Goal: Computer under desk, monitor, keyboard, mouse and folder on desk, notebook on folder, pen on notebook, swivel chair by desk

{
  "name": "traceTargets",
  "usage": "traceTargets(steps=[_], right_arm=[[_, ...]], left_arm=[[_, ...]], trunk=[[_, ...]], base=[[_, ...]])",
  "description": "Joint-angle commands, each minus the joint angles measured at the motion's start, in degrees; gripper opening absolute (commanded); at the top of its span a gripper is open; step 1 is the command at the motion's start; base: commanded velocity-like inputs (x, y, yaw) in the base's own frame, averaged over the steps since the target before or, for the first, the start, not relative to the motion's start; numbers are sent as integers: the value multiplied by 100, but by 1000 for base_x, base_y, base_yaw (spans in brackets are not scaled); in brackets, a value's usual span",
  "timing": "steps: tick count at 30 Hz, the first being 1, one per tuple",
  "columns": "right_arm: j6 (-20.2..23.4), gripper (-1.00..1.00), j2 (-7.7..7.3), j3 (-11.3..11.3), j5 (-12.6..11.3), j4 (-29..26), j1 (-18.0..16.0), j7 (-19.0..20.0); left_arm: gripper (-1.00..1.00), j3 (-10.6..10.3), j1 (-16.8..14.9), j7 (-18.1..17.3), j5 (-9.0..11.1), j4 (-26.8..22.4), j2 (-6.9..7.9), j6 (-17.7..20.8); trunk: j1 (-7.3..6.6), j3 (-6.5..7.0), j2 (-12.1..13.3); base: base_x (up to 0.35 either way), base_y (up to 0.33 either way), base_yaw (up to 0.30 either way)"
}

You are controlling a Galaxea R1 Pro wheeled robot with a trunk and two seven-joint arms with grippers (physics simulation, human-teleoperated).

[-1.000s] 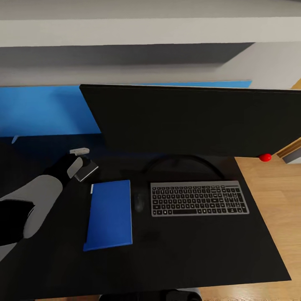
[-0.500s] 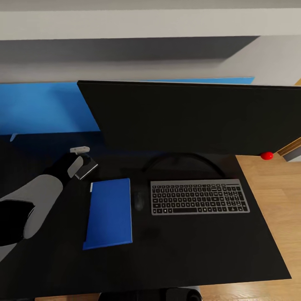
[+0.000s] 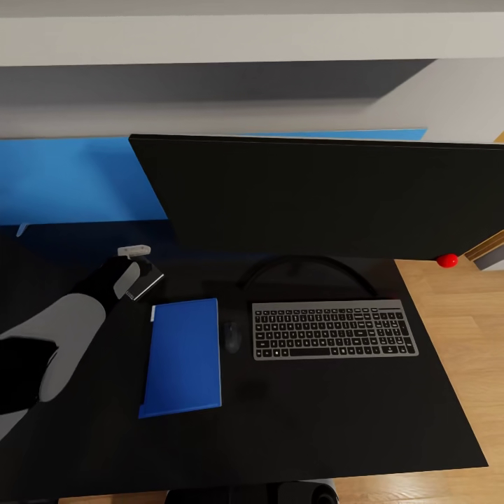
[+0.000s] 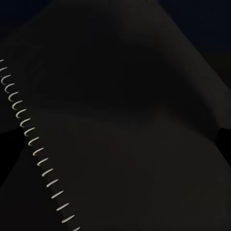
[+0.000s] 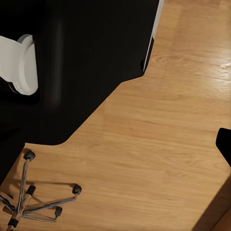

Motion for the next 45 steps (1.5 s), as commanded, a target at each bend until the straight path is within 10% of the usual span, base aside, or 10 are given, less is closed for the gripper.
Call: traceTargets(steps=[1,45], right_arm=[[-10,100,-7,21,-57,-7,2,7],[-4,100,-9,21,-54,-15,2,11]], left_arm=[[100,-44,9,22,157,230,5,11],[100,-37,162,19,149,230,57,44]], trunk=[[6,-8,-6],[6,-8,-6]], base=[[0,0,0],[-87,0,0]])
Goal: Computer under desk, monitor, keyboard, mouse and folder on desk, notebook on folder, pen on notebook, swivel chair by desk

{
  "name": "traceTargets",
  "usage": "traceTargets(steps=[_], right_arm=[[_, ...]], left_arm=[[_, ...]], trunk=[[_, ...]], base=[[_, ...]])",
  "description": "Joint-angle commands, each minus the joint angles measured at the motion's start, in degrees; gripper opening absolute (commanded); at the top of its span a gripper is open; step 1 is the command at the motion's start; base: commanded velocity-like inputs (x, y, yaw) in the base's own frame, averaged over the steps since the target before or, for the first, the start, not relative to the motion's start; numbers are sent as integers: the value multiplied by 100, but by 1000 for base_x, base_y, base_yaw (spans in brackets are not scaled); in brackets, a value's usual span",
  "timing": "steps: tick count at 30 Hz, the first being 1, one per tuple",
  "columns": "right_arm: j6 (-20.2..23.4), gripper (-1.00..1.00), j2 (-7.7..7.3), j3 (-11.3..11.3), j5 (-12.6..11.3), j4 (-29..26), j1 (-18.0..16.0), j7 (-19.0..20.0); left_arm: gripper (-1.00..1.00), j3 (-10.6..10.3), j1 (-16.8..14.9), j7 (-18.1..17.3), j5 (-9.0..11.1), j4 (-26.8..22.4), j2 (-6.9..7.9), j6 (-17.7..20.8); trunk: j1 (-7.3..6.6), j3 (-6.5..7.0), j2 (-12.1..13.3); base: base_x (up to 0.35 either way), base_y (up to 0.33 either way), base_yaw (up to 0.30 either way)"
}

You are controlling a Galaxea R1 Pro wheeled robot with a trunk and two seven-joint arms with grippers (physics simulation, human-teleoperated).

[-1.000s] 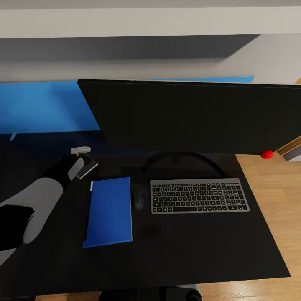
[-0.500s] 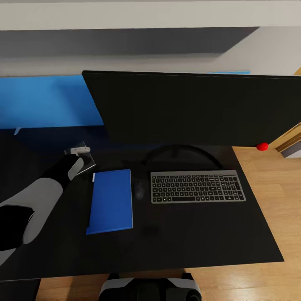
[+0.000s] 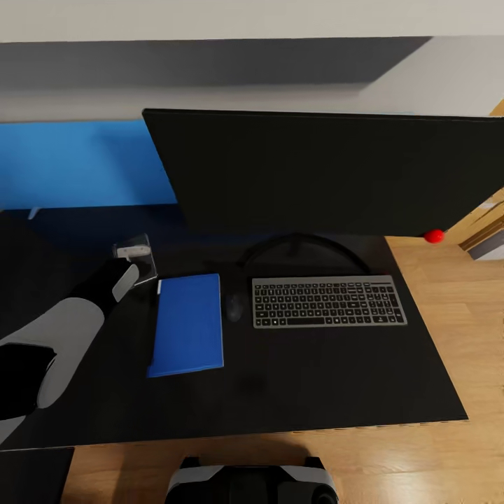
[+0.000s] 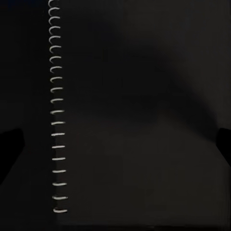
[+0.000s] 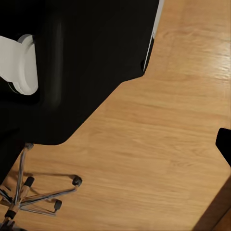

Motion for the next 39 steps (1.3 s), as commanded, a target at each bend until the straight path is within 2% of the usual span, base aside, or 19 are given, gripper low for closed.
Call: traceTargets(steps=[1,18,24,30,39], right_arm=[[-11,100,-6,20,-57,-7,2,6],[-6,100,-6,18,-57,-8,2,4],[-14,100,-6,19,-57,-8,2,3],[-19,100,-6,20,-57,-8,2,3],[-22,100,-4,20,-57,-6,2,3]], left_arm=[[100,-44,0,38,143,498,7,18],[100,2,-55,32,185,435,98,33],[100,28,-30,31,206,-69,148,259],[100,164,73,32,215,-562,221,507],[100,257,191,32,216,-814,248,600]], trunk=[[2,-8,-8],[2,-8,-8],[2,-8,-8],[2,-8,-8],[2,-8,-8]], base=[[-219,0,0],[-47,0,0],[-2,0,0],[0,0,0],[0,0,0]])
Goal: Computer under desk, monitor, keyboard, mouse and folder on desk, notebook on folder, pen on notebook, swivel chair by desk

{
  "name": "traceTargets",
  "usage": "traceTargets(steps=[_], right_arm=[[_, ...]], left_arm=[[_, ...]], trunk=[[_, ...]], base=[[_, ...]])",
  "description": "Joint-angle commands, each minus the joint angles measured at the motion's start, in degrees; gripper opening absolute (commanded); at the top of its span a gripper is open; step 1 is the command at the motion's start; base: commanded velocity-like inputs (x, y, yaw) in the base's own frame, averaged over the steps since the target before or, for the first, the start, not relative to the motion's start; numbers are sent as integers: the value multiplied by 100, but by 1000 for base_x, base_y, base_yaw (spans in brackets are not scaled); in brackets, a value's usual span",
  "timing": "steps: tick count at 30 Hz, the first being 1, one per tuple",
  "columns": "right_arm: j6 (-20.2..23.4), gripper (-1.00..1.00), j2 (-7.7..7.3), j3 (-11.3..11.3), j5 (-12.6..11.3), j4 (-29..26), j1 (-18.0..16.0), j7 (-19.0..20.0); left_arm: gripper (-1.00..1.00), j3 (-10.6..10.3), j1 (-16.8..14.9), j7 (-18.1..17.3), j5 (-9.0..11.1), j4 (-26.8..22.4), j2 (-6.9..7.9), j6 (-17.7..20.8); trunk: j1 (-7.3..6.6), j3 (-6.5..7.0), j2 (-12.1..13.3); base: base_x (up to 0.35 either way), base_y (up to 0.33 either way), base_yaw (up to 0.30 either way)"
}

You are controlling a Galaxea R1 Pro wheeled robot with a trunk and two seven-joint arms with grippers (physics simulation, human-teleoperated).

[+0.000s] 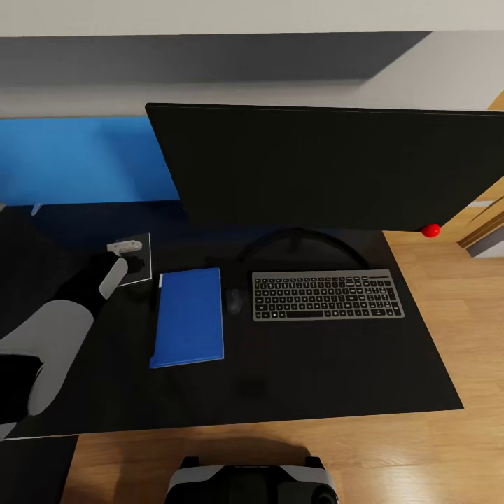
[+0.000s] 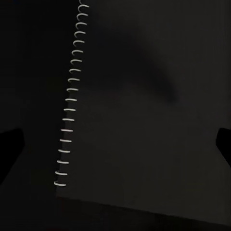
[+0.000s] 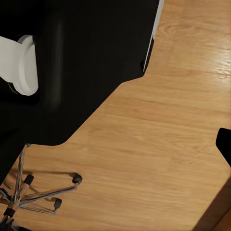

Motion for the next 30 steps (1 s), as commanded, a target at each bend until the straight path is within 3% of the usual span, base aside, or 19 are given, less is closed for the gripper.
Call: traceTargets(steps=[1,8,20,30], right_arm=[[-11,100,-6,21,-57,-7,2,7],[-15,100,-8,21,-57,-8,2,7],[-19,100,-9,21,-57,-7,2,7],[-22,100,-9,21,-57,-5,2,7]], left_arm=[[100,-45,0,50,61,-18,9,26],[100,-38,10,50,60,-42,11,81],[100,-39,12,50,56,-42,11,98],[100,-43,18,63,30,-43,10,89]], trunk=[[4,-7,-9],[4,-7,-9],[4,-7,-9],[4,-7,-9]], base=[[0,0,0],[18,0,0],[244,0,0],[73,0,0]])
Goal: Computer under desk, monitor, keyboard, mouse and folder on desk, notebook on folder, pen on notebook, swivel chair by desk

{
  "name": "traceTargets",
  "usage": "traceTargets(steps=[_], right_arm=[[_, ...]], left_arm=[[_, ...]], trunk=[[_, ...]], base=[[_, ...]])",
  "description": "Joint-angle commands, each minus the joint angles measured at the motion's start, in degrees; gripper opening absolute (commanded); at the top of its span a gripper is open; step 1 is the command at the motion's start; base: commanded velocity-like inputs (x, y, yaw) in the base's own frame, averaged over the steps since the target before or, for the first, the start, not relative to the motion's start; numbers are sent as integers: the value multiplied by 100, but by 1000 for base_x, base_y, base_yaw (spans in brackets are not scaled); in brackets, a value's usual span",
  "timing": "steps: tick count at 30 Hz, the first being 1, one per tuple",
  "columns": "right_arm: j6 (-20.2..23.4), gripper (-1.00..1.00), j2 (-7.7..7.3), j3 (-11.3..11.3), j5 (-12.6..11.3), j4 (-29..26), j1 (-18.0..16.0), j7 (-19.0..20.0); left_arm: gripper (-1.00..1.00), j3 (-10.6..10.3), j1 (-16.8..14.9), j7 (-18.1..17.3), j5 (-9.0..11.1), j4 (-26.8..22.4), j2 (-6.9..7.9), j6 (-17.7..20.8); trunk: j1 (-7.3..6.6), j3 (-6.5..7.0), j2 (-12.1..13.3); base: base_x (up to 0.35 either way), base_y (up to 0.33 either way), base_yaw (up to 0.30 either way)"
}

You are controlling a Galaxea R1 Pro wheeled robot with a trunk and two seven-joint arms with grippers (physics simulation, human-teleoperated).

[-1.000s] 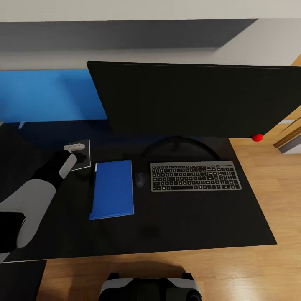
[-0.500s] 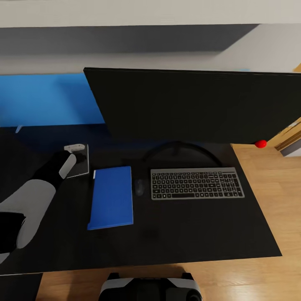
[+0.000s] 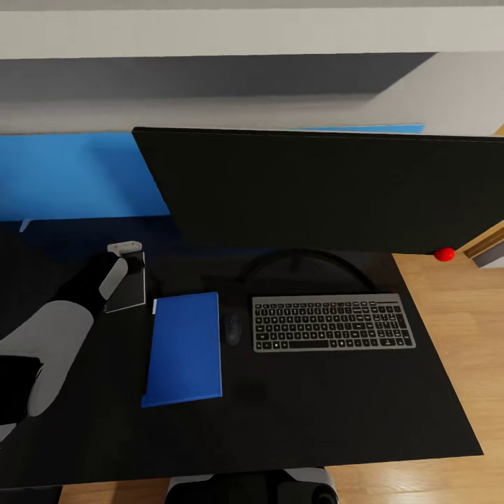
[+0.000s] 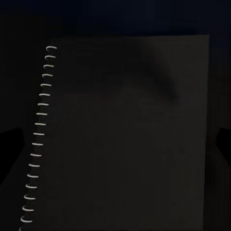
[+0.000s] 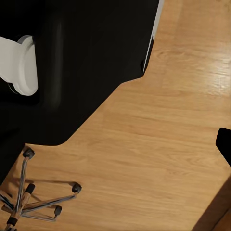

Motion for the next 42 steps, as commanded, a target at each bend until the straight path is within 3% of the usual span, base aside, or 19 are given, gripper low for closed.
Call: traceTargets(steps=[1,11,31,42], right_arm=[[-12,100,-6,21,-57,-8,2,7],[-40,100,-6,14,-52,36,2,12],[-431,100,-6,18,-31,108,2,12],[-430,100,1,20,72,116,2,7]], left_arm=[[100,-47,1,57,56,-7,8,17],[100,-40,8,258,34,96,14,-67],[100,-39,4,293,37,157,15,-169],[100,-50,-56,244,84,824,12,-614]], trunk=[[4,-7,-9],[4,-7,-9],[4,-7,-9],[4,-7,-9]], base=[[18,0,0],[5,0,0],[0,0,0],[0,0,0]])
